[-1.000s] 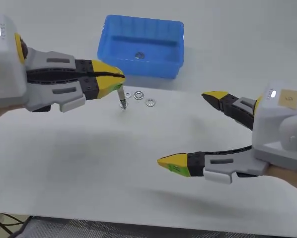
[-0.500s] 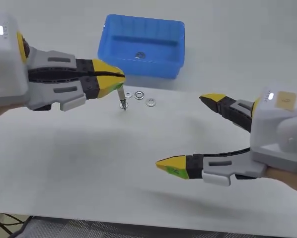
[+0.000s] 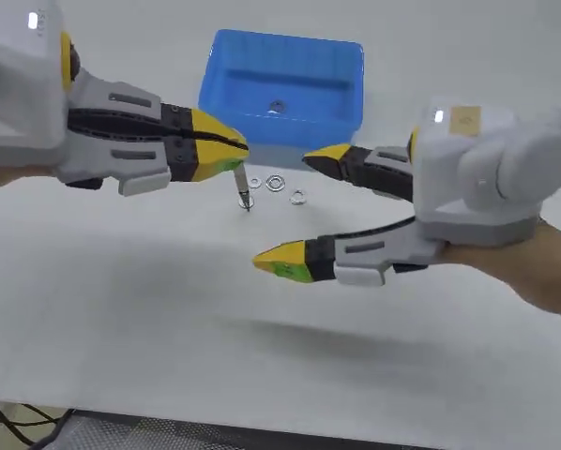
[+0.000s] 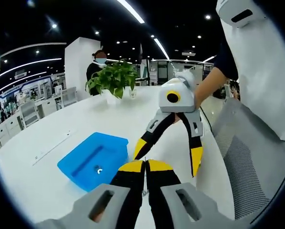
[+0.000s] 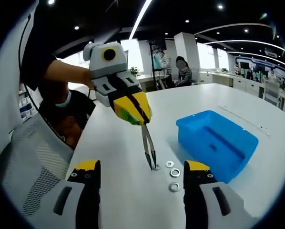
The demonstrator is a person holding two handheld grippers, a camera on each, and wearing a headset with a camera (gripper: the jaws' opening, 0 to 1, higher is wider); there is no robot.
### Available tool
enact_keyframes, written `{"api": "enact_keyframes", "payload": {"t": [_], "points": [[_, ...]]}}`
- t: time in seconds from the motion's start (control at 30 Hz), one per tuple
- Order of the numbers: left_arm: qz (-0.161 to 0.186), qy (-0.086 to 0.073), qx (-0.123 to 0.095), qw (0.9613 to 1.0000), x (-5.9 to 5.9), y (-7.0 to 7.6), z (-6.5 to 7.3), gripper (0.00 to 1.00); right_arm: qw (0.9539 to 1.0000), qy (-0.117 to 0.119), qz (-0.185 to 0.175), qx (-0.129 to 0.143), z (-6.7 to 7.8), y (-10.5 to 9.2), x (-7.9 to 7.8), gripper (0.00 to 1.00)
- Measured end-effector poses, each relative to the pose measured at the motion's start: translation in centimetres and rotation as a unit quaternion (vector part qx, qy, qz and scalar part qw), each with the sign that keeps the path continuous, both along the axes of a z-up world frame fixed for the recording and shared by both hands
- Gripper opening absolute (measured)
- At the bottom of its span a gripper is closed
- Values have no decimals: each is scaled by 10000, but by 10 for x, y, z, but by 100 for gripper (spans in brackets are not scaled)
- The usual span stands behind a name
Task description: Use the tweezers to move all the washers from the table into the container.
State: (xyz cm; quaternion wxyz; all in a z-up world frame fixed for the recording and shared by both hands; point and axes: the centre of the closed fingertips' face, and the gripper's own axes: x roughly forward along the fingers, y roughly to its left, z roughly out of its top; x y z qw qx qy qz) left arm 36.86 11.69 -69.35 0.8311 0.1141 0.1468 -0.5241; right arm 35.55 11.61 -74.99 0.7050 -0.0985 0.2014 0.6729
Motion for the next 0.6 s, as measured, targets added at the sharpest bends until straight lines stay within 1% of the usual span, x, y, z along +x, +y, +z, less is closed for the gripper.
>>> {"api": "enact_keyframes", "payload": {"t": [0.03, 0.07, 0.13, 0.17, 0.23, 0.3, 0.37, 0.43, 0.5, 0.53, 0.6], "points": [[5, 40, -8, 10000, 0, 1, 0, 4, 9999, -24, 118, -14, -2, 4, -1, 68], [4, 37, -3, 10000, 0, 2, -1, 4, 9998, 0, 184, -12, -3, 7, -2, 63], [-27, 67, -17, 10000, -1, 2, -2, 4, 9995, 72, 318, -42, -6, 12, -6, 58], [-38, 59, -13, 10000, -2, 2, -2, 4, 9989, -3, 457, -75, -8, 14, -9, 56], [-49, 43, -8, 10000, -2, 2, -3, 4, 9980, -131, 593, -162, -11, 17, -10, 52], [-58, 58, -33, 10000, -3, 1, -4, 4, 9975, -156, 668, -189, -13, 22, -11, 48], [-67, 63, -42, 9999, -3, 1, -4, 4, 9966, -275, 732, -247, -15, 26, -8, 44], [-75, 62, -46, 9999, -2, 1, -5, 4, 9957, -314, 822, -281, -17, 29, -7, 37], [-82, 53, -38, 9999, -2, 1, -5, 4, 9948, -359, 910, -287, -18, 32, -6, 31], [-96, -2, -3, 10000, -1, 1, -5, 4, 9944, -383, 939, -306, -19, 33, -5, 28], [-135, 9, -1, 9999, -2, 1, -5, 4, 9932, -459, 1021, -328, -19, 34, -4, 26]]}}
